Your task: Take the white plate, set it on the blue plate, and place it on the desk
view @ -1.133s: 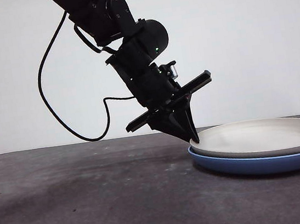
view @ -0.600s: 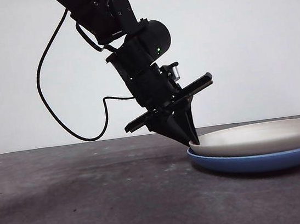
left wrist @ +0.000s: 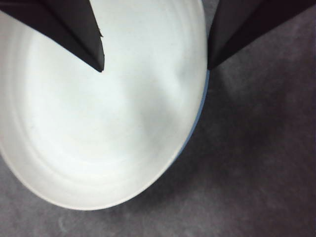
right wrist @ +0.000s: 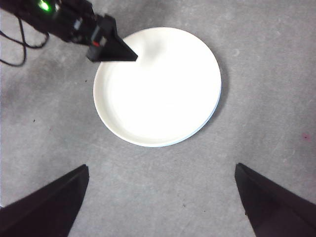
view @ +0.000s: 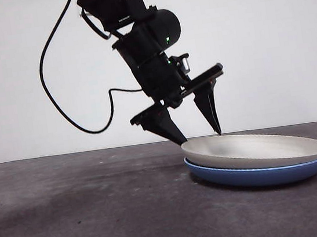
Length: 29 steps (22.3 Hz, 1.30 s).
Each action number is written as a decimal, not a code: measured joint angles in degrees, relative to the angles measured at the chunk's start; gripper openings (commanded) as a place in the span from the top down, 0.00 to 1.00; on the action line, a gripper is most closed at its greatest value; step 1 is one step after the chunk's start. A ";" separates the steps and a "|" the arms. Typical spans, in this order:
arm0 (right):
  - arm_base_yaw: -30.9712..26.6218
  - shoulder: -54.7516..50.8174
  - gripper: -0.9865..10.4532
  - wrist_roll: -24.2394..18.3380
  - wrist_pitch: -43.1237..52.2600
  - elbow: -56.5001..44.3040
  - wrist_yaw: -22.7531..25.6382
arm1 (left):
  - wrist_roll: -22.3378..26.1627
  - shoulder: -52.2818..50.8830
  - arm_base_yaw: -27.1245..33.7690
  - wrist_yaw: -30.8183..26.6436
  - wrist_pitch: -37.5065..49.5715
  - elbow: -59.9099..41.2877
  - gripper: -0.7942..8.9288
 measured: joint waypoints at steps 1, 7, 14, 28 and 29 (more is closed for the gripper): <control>0.00 0.00 0.50 0.00 0.00 0.00 0.02 | 0.42 0.00 0.02 -0.04 -1.20 1.20 0.57; 0.00 0.00 0.50 0.00 0.07 0.00 0.00 | 3.67 0.00 0.02 -0.02 -8.59 7.39 0.57; 0.00 0.00 0.50 0.00 0.44 0.00 0.02 | 6.51 -0.04 0.02 -0.02 -15.67 13.35 0.57; 0.00 0.00 0.50 0.00 0.90 0.00 0.04 | 9.62 -26.88 10.84 -2.40 -19.82 14.84 0.60; 0.00 0.00 0.50 0.00 0.90 0.00 0.04 | 9.99 -27.76 11.37 -2.40 -20.70 14.73 0.60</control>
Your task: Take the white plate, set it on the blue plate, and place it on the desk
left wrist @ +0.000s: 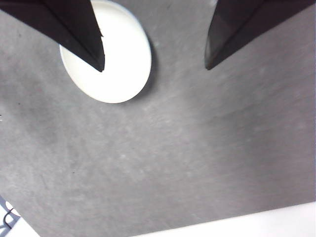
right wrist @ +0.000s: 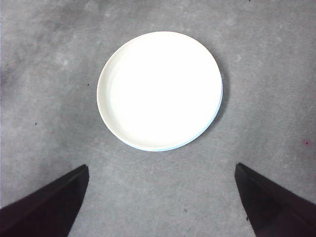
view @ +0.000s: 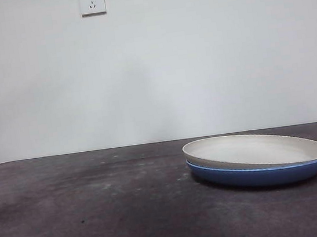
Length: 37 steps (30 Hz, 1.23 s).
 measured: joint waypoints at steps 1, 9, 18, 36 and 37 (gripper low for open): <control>0.00 0.00 0.50 0.00 0.00 0.00 0.00 | 0.28 -1.11 0.57 0.00 -0.79 -0.52 0.60; 0.00 0.00 0.50 0.00 0.02 0.00 0.00 | 1.57 -11.50 1.62 0.04 1.97 -16.20 0.60; 0.00 0.00 0.50 0.07 0.02 0.00 0.00 | 2.27 -27.93 1.62 7.89 9.57 -43.15 0.60; 0.00 0.00 0.50 1.38 -1.49 0.00 -0.02 | 6.01 -36.48 0.42 24.20 13.22 -62.31 0.60; 0.00 0.00 0.50 1.53 -1.55 0.00 -0.02 | 6.01 -36.48 0.42 24.20 13.20 -62.31 0.60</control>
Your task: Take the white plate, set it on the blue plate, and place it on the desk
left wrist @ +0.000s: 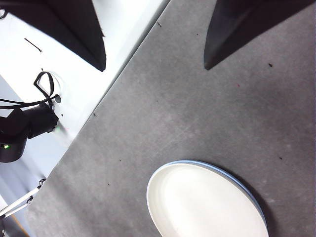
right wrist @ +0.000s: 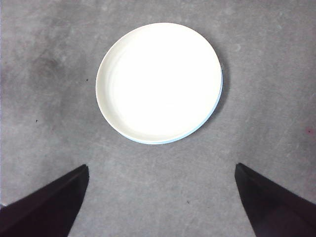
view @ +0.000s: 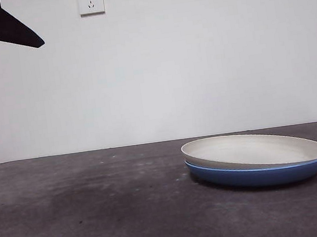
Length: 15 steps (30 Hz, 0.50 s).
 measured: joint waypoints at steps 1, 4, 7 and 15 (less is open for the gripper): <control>0.00 0.00 0.50 0.11 -0.13 0.00 0.00 | 0.00 0.00 0.00 0.00 0.04 0.00 0.60; 0.00 0.00 0.50 0.85 -0.83 0.00 0.00 | 0.00 0.00 0.00 0.00 0.09 0.00 0.60; 0.00 0.37 0.50 2.25 -0.87 0.00 1.03 | 0.00 0.00 0.00 0.02 0.09 0.00 0.60; 0.00 7.58 0.50 4.35 4.74 0.00 5.35 | 0.00 0.00 0.00 0.04 0.09 0.00 0.60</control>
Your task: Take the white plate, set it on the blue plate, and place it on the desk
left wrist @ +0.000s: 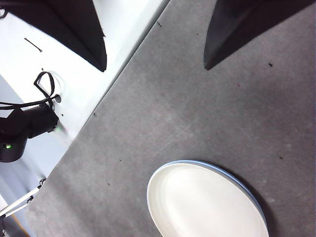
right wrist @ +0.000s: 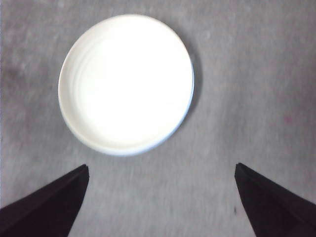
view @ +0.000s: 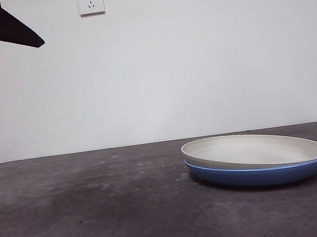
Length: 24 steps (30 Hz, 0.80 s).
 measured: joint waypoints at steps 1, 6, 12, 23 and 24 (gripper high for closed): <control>0.00 1.33 0.50 0.15 1.49 0.00 0.00 | 0.00 0.00 0.00 0.00 -0.02 0.00 0.60; 0.00 9.99 0.50 0.31 7.04 0.00 0.02 | 0.00 0.00 0.00 0.00 -0.15 0.00 0.60; 0.00 20.02 0.50 0.15 12.24 0.00 0.02 | 0.00 0.00 0.00 0.00 -0.24 0.00 0.60; -0.04 33.29 0.56 -0.98 18.08 0.00 -0.04 | 0.00 0.00 0.00 0.02 -0.24 0.00 0.60; -0.04 34.32 0.57 -1.03 18.53 0.00 -0.04 | 0.00 0.00 0.00 0.00 -0.24 0.00 0.60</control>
